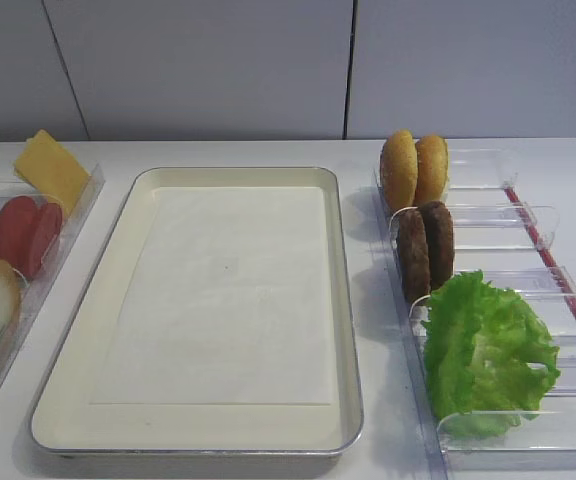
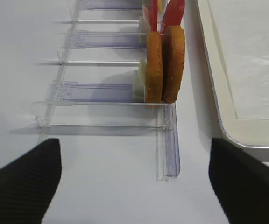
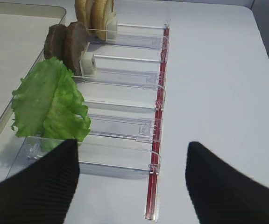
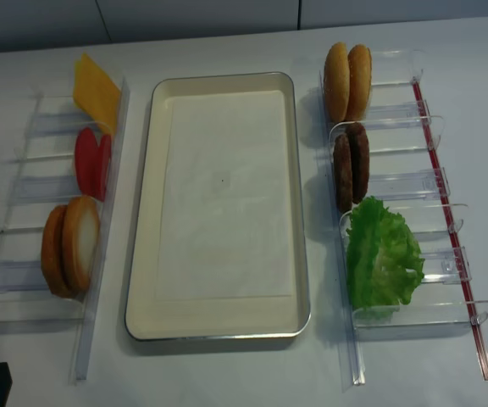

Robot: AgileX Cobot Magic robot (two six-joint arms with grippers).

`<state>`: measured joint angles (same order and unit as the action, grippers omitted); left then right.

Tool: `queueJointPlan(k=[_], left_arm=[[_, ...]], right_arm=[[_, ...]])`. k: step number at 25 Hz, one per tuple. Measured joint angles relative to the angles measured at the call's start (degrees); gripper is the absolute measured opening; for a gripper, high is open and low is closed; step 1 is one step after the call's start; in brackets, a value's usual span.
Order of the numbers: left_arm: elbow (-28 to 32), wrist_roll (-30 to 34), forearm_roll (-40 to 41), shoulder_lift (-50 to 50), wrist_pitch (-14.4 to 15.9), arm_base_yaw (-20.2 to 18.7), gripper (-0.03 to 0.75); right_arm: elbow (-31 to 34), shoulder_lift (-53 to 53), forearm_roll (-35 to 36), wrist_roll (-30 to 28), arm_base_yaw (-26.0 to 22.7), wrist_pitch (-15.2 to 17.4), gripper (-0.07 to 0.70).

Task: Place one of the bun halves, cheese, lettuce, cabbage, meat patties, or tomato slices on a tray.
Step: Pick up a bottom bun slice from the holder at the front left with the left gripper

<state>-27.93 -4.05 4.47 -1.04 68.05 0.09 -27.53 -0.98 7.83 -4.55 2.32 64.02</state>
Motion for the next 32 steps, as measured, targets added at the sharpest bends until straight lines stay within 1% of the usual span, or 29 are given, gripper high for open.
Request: queueJointPlan(k=[25,29,32], left_arm=[[0.00,0.00,-0.04,0.00,-0.11,0.00,0.619],[0.09,1.35,-0.57,0.00,-0.11,0.00,0.619],[-1.20,5.29,-5.44,2.23,1.12,0.00,0.615]], right_arm=[[0.00,0.00,0.00,-0.22,0.00,0.00,0.522],[0.00,0.00,0.00,-0.22,0.00,0.00,0.522],[0.00,0.00,0.00,-0.22,0.00,0.00,0.522]])
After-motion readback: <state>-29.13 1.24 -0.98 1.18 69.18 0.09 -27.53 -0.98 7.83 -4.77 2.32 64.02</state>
